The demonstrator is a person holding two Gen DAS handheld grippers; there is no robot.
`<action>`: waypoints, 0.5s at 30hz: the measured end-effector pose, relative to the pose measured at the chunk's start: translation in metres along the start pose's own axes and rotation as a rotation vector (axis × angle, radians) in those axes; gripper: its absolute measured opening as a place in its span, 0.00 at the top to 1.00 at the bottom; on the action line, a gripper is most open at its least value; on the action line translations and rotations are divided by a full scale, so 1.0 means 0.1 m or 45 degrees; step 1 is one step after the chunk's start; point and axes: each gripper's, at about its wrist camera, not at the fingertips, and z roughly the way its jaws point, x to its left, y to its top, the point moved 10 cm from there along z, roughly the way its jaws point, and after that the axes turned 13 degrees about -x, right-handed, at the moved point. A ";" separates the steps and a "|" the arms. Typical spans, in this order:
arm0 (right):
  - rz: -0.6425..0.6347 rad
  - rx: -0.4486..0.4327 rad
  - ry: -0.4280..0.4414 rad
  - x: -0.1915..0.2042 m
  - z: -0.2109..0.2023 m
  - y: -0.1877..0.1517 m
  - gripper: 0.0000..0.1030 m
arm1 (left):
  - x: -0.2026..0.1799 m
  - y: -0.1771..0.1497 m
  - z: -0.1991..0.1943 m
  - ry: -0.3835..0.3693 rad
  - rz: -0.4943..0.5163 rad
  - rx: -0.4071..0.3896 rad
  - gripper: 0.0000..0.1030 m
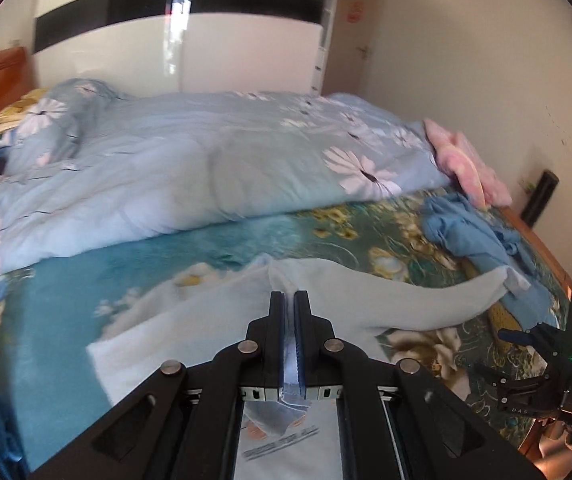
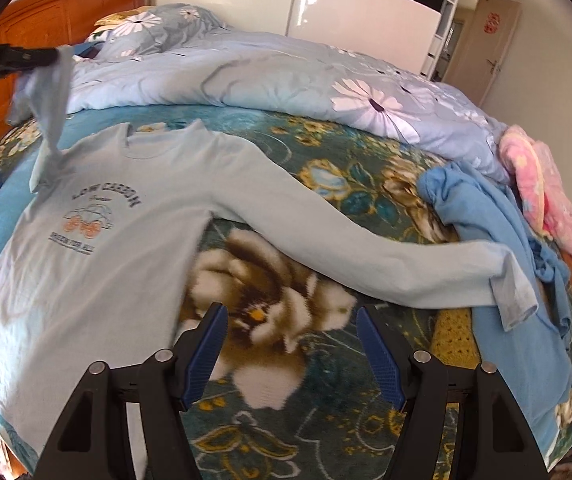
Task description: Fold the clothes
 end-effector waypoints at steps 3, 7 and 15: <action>0.025 0.021 -0.003 -0.10 0.07 -0.09 0.32 | -0.14 -0.23 0.47 0.015 0.044 0.118 0.95; 0.036 0.043 -0.005 -0.18 0.15 -0.19 0.32 | -0.21 -0.51 0.91 0.042 0.081 0.218 0.94; 0.057 0.078 0.001 -0.21 0.31 -0.31 0.32 | -0.28 -0.77 1.20 0.019 0.040 0.288 0.86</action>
